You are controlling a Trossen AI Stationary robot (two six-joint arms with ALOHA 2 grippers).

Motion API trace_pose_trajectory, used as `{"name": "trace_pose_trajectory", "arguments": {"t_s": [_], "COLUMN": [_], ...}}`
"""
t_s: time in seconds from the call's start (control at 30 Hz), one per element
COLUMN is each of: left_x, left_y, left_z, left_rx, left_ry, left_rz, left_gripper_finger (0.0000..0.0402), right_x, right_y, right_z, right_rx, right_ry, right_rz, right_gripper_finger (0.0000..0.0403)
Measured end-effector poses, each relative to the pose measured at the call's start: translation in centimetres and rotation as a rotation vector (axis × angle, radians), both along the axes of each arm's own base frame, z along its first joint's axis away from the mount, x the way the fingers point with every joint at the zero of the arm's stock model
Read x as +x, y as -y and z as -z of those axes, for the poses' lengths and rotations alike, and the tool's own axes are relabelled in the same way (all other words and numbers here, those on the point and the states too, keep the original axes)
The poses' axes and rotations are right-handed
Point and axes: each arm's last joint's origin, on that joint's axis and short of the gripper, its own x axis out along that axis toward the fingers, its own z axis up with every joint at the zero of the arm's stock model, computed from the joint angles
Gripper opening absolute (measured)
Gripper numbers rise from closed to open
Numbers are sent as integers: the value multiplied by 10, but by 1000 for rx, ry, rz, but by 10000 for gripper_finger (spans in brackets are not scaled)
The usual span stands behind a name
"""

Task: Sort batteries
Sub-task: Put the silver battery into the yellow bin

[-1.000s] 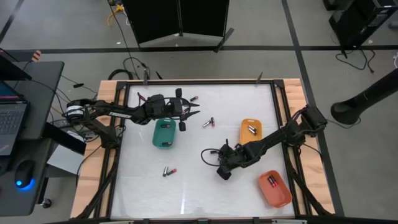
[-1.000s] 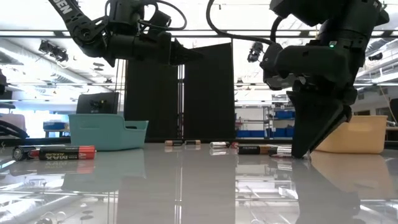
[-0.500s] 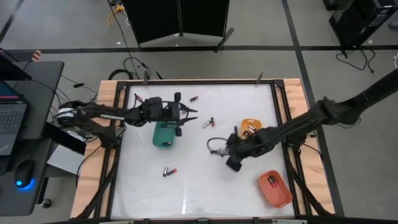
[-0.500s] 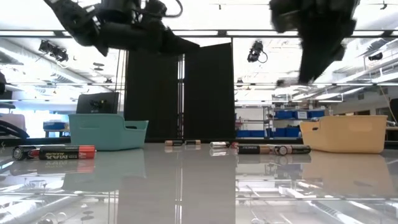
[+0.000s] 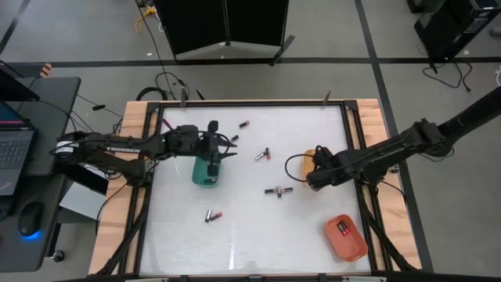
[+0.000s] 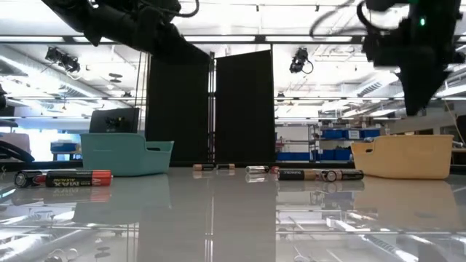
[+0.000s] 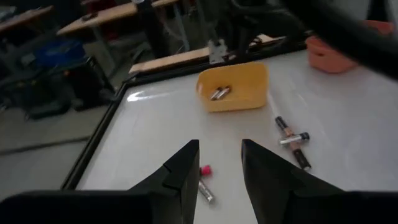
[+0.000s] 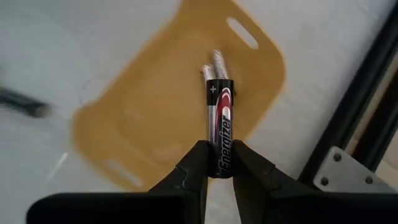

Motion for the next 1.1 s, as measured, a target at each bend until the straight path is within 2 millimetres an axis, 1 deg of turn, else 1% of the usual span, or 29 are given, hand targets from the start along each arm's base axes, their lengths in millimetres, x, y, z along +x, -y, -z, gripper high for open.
{"name": "trace_pose_trajectory", "arguments": {"t_s": [0.1,0.2,0.3,0.4,0.53,0.7,0.83,0.93,1.1], "left_x": [-1,-3,-4,-5,-6,-6,-6,-4,-1], "left_y": [-1,-2,-2,-1,-1,-1,-2,-3,-6], "left_z": [4,9,11,13,15,15,13,10,9], "left_rx": [3,-14,-47,-70,-98,-109,-152,-150,-148], "left_ry": [-45,-92,-112,-129,-148,-154,-161,-174,-233], "left_rz": [-53,-83,-94,-101,-111,-116,-135,-151,-198], "left_gripper_finger": [126,126,126,126,126,126,125,114,85], "right_x": [0,5,9,7,5,7,4,1,1], "right_y": [7,14,23,34,45,55,60,63,65], "right_z": [15,29,39,47,54,65,70,74,73], "right_rx": [30,77,110,129,151,183,187,187,188], "right_ry": [3,43,67,50,21,72,69,62,63], "right_rz": [23,-6,-49,-78,-102,-127,-109,-105,-93], "right_gripper_finger": [63,64,63,63,63,66,66,68,99]}}
